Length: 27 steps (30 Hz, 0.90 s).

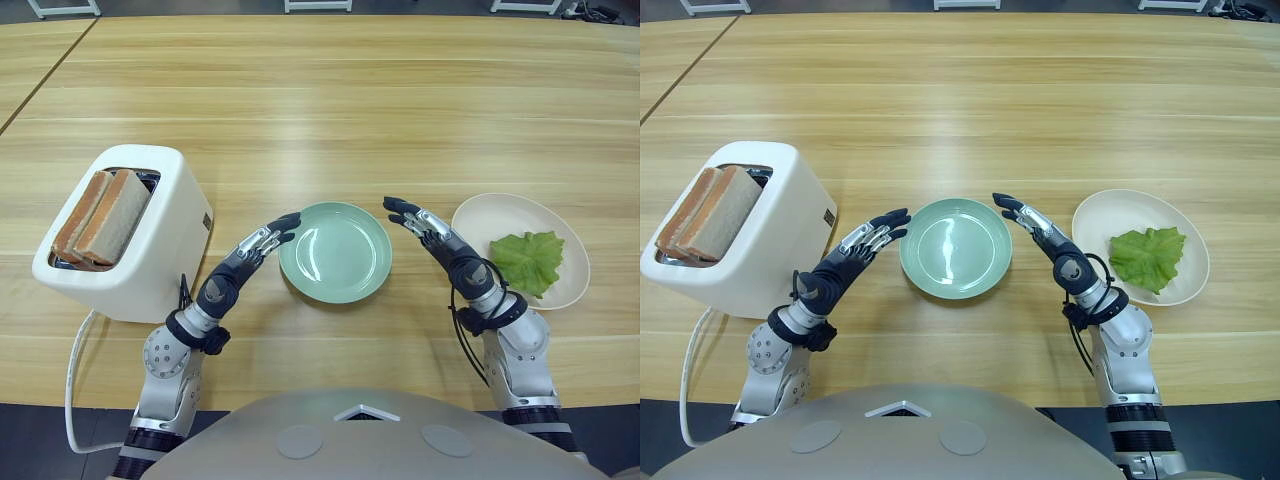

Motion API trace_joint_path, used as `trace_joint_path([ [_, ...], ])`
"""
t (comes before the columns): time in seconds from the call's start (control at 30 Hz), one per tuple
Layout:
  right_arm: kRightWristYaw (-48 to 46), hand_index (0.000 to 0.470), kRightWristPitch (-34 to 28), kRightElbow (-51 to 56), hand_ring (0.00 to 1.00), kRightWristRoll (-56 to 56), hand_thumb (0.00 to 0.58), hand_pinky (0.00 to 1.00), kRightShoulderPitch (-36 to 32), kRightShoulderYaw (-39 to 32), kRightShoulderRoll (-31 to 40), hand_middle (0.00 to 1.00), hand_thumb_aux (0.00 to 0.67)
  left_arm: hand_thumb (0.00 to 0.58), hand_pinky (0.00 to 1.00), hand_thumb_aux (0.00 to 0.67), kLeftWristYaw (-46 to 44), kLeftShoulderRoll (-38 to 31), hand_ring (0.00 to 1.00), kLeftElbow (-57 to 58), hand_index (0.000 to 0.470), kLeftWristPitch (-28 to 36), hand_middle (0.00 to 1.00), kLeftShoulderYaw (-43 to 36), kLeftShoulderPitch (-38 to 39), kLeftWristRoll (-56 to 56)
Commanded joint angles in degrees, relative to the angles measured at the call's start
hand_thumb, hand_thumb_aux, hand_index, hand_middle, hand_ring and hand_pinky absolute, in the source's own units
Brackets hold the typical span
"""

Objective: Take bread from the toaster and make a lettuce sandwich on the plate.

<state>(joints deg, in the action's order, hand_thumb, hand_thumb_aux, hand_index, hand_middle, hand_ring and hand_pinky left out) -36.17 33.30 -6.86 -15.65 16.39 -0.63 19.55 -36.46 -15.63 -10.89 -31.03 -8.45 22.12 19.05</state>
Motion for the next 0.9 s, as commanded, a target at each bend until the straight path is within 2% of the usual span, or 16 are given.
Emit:
trace_joint_path([
  [0.03,-0.47,0.000,-0.69,-0.39,0.00,-0.23,0.000,0.00,0.13,-0.20,0.65,0.00,0.000,0.000,0.00,0.000,0.33,-0.59,0.00,-0.28,0.000,0.68,0.00,0.33,0.09,-1.30],
  [0.3,-0.41,0.000,-0.36,-0.14,0.00,0.05,0.000,0.00,0.35,-0.18,0.40,0.00,0.000,0.000,0.00,0.000,0.89,-0.21,0.00,-0.80,0.000,1.72,0.00,0.45,0.00,-0.05],
  [0.37,-0.22,0.000,-0.28,0.03,0.00,0.46,0.000,0.00,0.35,-0.39,0.11,0.00,0.000,0.000,0.00,0.000,4.25,0.80,0.00,-5.21,0.000,6.48,0.00,1.04,0.77,2.91],
  [0.43,-0.05,0.000,-0.75,-0.54,0.00,0.87,0.000,0.00,0.27,-1.07,-0.15,0.00,0.000,0.000,0.00,0.000,11.28,-0.57,0.00,-20.10,0.000,15.12,0.00,2.22,3.68,8.59],
  [0.47,0.09,0.000,-1.02,-1.01,0.00,1.05,0.000,0.00,0.35,-1.41,-0.25,0.00,0.000,0.066,0.00,0.039,15.18,-2.57,0.00,-29.24,0.028,18.97,0.00,4.41,4.65,12.51],
  [0.5,0.37,0.000,-1.22,-1.54,0.00,1.29,0.000,0.00,0.53,-1.74,-0.38,0.00,0.000,0.000,0.00,0.000,19.39,-5.54,0.00,-37.41,0.000,21.59,0.00,8.84,5.07,17.66],
  [0.53,0.67,0.000,-1.31,-1.93,0.00,1.50,0.000,0.00,0.72,-1.99,-0.48,0.00,0.000,0.000,0.00,0.000,23.52,-8.51,0.00,-42.69,0.000,23.42,0.00,14.80,4.85,22.07],
  [0.6,1.19,0.000,-1.39,-2.31,0.00,1.89,0.000,0.00,0.88,-2.45,-0.75,0.00,0.000,0.000,0.00,0.000,27.76,-12.90,0.00,-44.95,0.000,25.06,0.00,29.90,5.58,24.49],
  [0.63,1.31,0.000,-1.49,-2.31,0.00,2.00,0.000,0.00,0.73,-2.70,-0.88,0.00,0.000,0.000,0.00,0.000,27.60,-14.40,0.00,-44.47,0.000,26.00,0.00,37.83,6.33,21.04],
  [0.7,1.40,0.000,-1.66,-2.14,0.00,1.97,0.000,0.00,0.35,-3.03,-0.97,0.00,0.000,0.000,0.00,0.000,24.44,-16.84,0.00,-42.61,0.000,25.64,0.00,49.33,6.87,1.21],
  [0.8,1.67,0.000,-1.85,-2.03,0.00,1.95,0.000,0.00,-0.03,-3.14,-1.00,0.00,0.000,0.000,0.00,0.000,24.02,-19.71,0.00,-35.95,0.000,24.87,0.00,53.40,7.36,-13.05],
  [0.9,1.73,0.000,-1.97,-2.13,0.00,1.85,0.000,0.00,-0.31,-3.31,-0.79,0.00,0.000,0.000,0.00,0.000,24.88,-21.42,0.00,-27.10,0.000,22.47,0.00,52.82,9.18,-28.39],
])
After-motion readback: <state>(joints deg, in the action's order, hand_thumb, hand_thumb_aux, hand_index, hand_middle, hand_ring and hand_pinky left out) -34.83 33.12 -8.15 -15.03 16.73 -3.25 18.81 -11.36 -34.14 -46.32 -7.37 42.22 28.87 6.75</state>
